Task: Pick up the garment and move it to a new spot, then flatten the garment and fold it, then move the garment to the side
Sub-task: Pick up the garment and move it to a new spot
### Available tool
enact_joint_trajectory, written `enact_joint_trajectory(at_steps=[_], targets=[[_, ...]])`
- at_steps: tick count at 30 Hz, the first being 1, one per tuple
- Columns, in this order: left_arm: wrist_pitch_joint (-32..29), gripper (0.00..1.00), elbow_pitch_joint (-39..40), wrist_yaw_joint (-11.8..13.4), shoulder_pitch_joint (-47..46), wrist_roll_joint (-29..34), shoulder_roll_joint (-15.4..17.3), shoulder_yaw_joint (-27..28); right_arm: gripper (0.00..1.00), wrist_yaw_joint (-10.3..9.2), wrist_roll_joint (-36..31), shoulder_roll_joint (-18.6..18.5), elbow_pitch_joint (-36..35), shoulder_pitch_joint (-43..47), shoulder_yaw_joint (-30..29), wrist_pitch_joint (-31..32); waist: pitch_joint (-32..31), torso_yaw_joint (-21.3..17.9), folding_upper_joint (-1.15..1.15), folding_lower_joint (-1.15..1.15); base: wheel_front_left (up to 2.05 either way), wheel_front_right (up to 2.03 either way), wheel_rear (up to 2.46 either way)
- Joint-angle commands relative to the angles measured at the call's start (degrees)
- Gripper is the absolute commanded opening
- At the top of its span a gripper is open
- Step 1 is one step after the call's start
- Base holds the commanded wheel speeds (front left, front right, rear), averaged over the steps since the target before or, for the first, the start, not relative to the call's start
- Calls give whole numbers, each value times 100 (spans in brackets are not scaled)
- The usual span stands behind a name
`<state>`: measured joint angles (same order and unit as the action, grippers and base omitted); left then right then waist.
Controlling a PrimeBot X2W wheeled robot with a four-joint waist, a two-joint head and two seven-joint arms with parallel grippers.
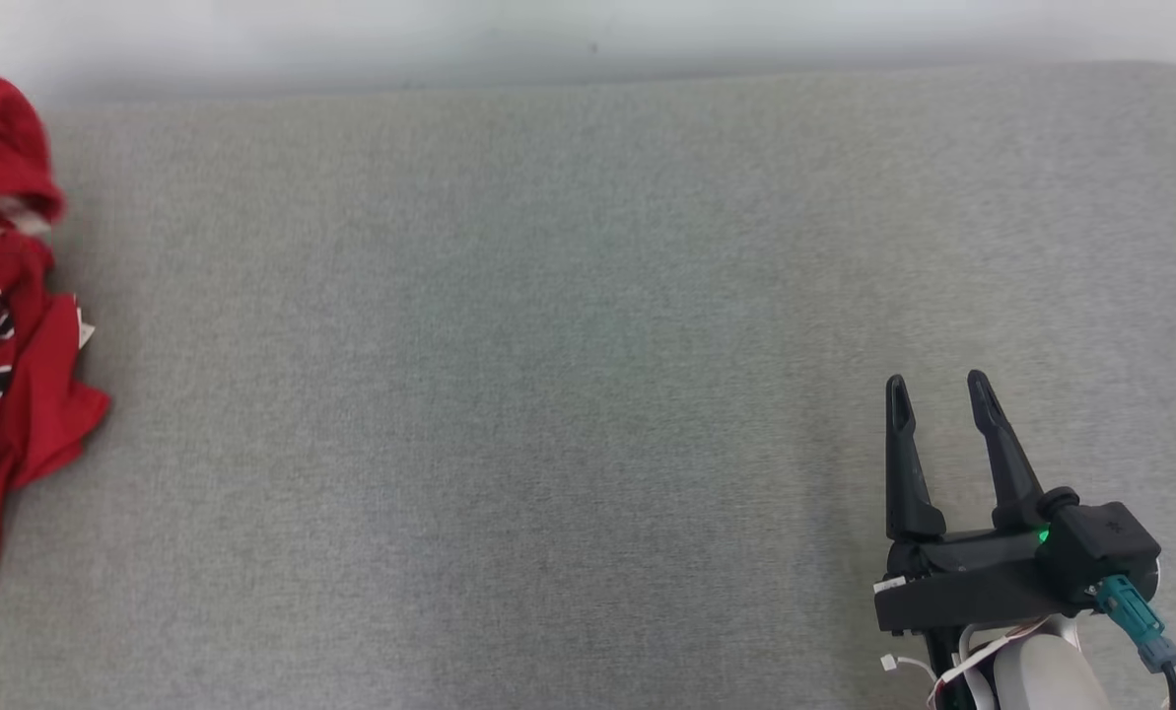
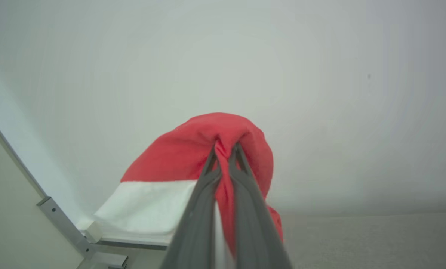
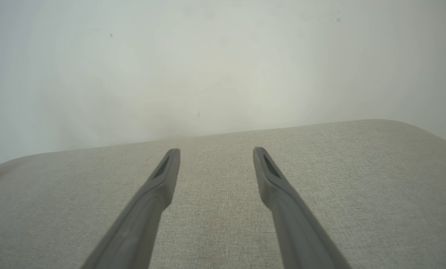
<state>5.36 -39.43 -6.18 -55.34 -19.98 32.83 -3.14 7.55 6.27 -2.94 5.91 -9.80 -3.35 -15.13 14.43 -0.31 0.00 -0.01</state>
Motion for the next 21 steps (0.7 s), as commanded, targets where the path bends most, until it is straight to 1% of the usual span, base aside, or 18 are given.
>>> enact_joint_trajectory(at_steps=[1,6,12,17,21], targets=[[-6,0,160,-18,-111,66,-38,-53,100,-12,47,12,21,70,18,-4,-157,-125,0,1,0,0,0],[-198,0,920,-46,-300,19,-215,-272,100,-12,263,14,84,122,73,-4,-268,-392,0,1,0,0,0],[-468,0,1737,-42,-287,-34,-612,-619,100,-12,415,13,146,195,163,-4,-346,-862,0,1,0,0,0],[-616,0,2112,-4,-68,-157,-1100,-937,100,-12,509,13,200,271,234,-3,-412,-1268,0,1,0,0,0],[-613,0,2189,16,185,-232,-1500,-1209,100,-12,538,15,225,299,289,-3,-442,-1561,0,1,0,0,0]])
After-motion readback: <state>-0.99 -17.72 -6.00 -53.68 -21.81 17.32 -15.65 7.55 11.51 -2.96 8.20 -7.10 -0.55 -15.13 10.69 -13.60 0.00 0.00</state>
